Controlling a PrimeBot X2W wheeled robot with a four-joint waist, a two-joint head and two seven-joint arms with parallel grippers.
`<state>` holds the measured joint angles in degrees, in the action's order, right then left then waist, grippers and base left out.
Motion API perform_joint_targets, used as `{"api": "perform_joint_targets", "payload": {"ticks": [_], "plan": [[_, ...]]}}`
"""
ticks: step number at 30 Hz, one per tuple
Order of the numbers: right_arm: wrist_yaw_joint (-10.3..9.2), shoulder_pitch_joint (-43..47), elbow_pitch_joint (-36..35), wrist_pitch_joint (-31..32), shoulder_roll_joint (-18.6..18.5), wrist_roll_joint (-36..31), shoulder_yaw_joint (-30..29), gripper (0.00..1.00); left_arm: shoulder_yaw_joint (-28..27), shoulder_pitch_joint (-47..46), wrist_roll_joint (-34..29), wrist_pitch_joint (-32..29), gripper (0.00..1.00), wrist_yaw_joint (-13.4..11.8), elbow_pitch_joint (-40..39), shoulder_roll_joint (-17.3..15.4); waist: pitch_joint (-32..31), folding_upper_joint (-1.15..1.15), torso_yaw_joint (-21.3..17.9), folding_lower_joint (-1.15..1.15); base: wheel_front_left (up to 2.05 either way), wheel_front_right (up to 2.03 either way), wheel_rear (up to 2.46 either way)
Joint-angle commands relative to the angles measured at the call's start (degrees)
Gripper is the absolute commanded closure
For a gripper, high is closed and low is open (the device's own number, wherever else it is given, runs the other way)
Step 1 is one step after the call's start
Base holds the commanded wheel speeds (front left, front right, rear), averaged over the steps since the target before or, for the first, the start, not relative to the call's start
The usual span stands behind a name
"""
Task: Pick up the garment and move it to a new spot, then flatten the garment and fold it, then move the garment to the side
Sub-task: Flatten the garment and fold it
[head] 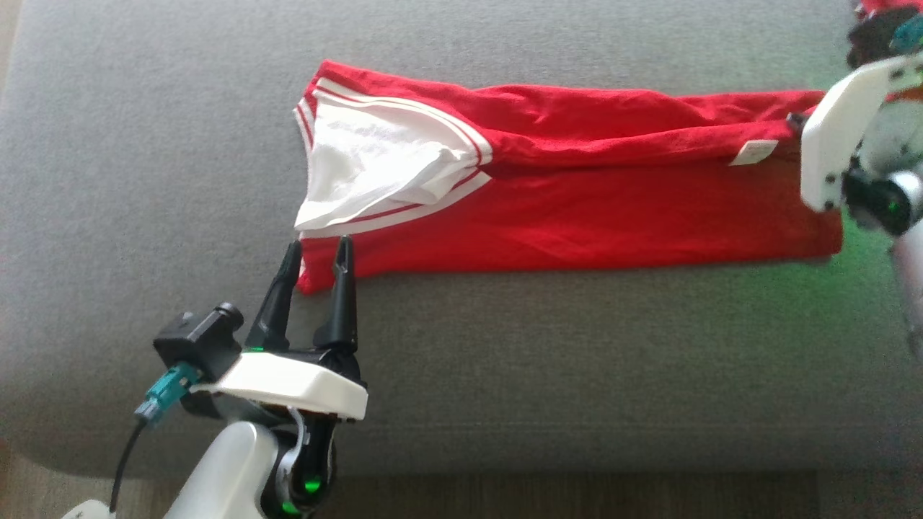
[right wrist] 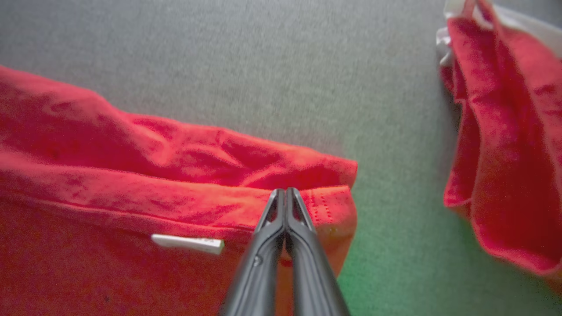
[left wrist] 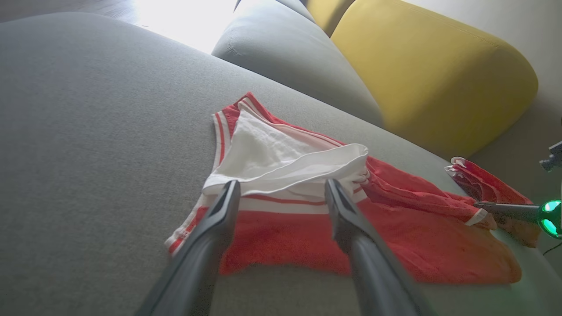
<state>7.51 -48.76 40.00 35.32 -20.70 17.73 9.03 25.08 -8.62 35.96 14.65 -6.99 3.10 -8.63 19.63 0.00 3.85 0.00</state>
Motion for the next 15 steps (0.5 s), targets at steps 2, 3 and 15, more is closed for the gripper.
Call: {"api": "perform_joint_targets", "payload": {"ticks": [2, 3, 15], "plan": [[-0.02, 2.6, -3.8, 0.4, -0.4, 2.1, 1.1, 1.0, -2.6, -0.8, -0.7, 0.3, 0.0, 0.4, -1.8, -0.4, -0.5, 0.0, -1.6, 0.0, 0.0, 0.0, 0.0], [-0.02, 3.4, -4.4, 0.5, -0.3, 2.8, 1.3, 1.0, -2.9, -0.7, -0.8, 0.3, 0.0, 0.4, -1.8, -0.5, -0.6, 0.0, -2.0, 0.0, 0.0, 0.0, 0.0], [-0.02, 11.5, -10.8, 0.1, -0.3, 6.6, -0.5, 1.0, -3.6, -0.6, -1.4, 0.3, 0.0, 0.4, -2.2, -1.0, -1.3, 0.0, -3.8, 0.0, 0.0, 0.0, 0.0]]}}
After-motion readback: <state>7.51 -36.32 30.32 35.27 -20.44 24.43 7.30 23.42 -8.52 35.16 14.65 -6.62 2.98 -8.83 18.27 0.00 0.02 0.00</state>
